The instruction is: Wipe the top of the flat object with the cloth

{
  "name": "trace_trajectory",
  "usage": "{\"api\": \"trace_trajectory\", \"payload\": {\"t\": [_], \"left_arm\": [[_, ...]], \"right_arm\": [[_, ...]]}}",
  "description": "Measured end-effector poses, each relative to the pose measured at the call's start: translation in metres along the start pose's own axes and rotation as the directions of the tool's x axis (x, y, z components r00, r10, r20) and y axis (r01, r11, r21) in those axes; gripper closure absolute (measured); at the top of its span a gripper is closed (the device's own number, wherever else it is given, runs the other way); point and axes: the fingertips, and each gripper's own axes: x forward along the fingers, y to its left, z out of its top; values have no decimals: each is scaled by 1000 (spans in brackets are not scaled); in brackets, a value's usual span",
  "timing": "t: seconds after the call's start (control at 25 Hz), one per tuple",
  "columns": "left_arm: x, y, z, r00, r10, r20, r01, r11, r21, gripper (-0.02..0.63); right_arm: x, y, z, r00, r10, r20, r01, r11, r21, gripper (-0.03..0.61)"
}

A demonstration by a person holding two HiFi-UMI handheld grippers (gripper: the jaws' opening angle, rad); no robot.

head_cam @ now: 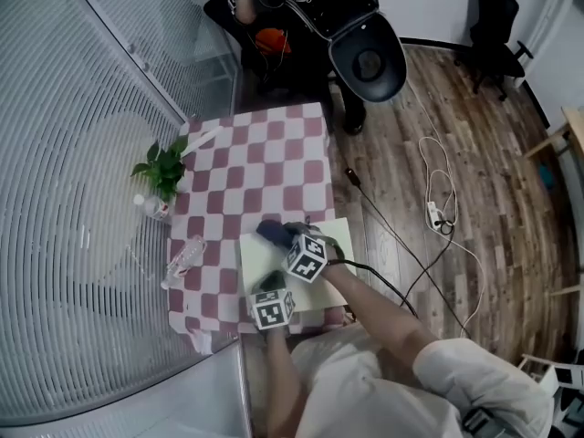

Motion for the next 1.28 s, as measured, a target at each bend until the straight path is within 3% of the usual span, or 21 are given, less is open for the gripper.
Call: {"api": "trace_trajectory", "payload": {"t": [0.68, 1.28], "left_arm": [[-3, -2, 2, 1000, 5, 3, -5, 1000, 2, 606], [-3, -4, 1, 1000, 18, 11, -18, 1000, 8, 606]], "right_arm": [[-55, -55, -54, 993, -118, -32, 120, 989, 85, 462], [-100, -82, -95, 974, -225, -23, 224, 951, 213, 462]]}}
